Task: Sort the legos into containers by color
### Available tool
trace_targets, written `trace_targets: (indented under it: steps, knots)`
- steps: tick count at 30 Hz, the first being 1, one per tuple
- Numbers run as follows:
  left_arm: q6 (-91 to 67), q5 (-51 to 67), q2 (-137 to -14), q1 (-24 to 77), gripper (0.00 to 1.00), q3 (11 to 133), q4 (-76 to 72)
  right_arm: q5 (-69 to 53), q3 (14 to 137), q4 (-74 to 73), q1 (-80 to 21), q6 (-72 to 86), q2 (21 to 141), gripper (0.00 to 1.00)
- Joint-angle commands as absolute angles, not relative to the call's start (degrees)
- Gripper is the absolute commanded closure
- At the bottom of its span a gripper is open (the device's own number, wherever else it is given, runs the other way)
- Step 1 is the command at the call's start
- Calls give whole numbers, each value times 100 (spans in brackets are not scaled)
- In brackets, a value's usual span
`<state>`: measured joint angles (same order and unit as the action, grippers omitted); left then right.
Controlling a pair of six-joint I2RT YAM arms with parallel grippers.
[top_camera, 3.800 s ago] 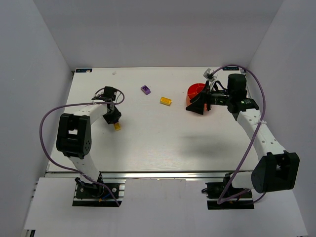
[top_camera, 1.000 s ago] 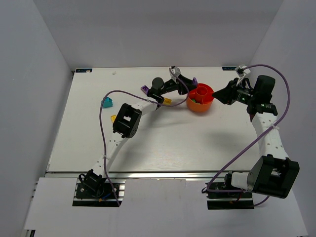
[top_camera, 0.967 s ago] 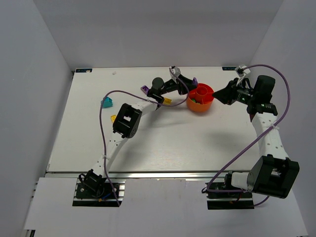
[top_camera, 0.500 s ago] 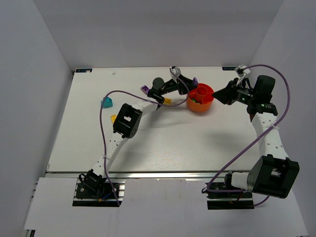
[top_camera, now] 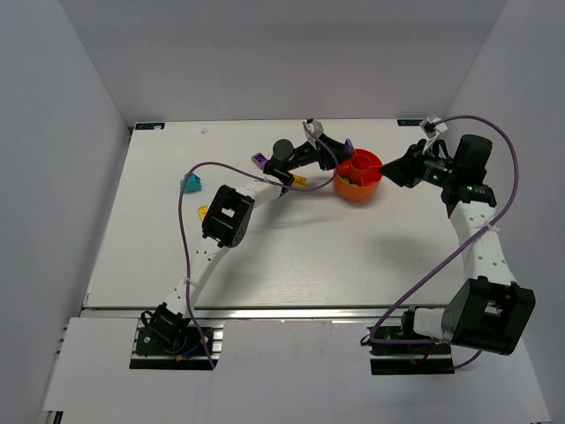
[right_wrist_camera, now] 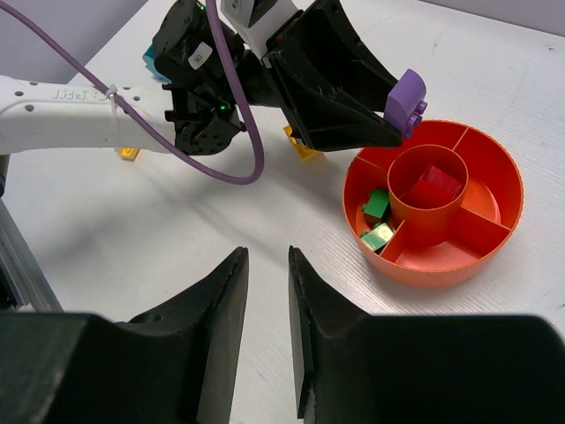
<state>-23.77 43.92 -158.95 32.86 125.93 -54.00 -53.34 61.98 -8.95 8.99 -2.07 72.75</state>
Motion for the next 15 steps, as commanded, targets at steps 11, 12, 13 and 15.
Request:
trace_targets:
  steps: [11,12,13,15]
  knots:
    - [-2382,4359,-15811,3322,47,12489,-5344,-5493,6179,-774,932,-290,7313,68]
    - [-2391,4359,-15812,3322,46,12489,-5344,-5484,6187,-782,932,-290,7313,68]
    - [-2391,4359,-15812,3322,46,12481,-5352,-5493,6187,-782,932,-299,7313,68]
    - [-2391,4351,-15812,3322,45,12489,-5344,-5502,6187,-791,932,-299,7313,67]
